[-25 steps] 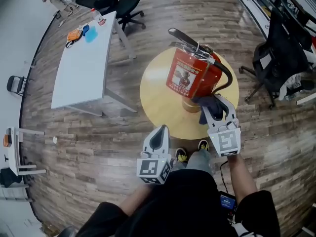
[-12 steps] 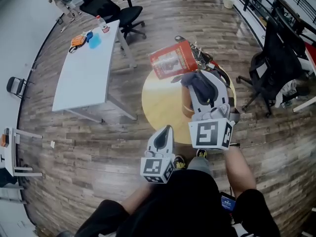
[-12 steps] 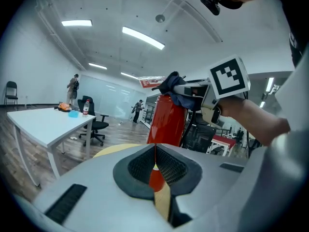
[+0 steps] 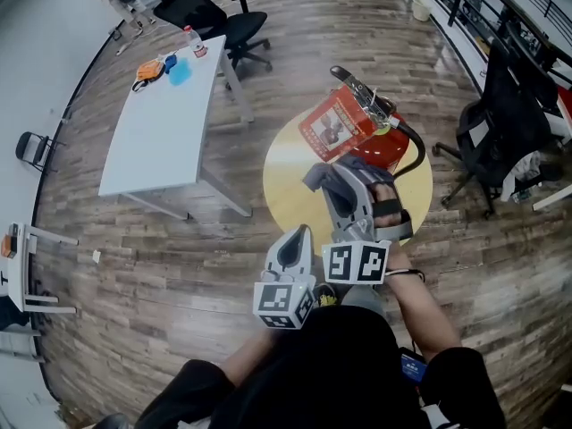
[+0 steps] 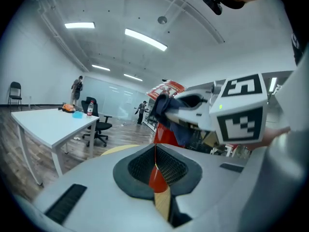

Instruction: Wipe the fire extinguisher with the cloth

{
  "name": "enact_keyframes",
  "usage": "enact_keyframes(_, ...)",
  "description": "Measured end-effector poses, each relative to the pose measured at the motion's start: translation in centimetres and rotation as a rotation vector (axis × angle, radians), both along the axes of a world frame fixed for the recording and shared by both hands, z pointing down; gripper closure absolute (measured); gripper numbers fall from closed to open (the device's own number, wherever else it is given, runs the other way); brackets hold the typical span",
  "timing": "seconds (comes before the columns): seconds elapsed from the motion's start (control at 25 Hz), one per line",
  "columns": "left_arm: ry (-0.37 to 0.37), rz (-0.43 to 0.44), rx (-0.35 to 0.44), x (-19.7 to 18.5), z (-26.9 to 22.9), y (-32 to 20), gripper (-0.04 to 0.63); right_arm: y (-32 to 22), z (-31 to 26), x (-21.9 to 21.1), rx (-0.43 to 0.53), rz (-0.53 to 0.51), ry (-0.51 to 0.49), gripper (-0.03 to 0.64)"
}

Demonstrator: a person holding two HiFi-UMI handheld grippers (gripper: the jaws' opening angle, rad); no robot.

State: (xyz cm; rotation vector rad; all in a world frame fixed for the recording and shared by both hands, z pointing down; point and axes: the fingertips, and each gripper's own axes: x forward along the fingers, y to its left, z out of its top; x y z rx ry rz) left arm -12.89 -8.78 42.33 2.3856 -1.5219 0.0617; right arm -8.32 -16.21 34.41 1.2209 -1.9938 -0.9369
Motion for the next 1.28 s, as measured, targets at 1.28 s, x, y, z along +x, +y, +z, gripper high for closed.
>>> enact_keyframes(1.28, -0.009, 0.001, -0.025, -1.6, 1.0, -0.2, 0.572, 0.9, 8.5, 9.8, -0.234, 0.184, -0.539, 0.482)
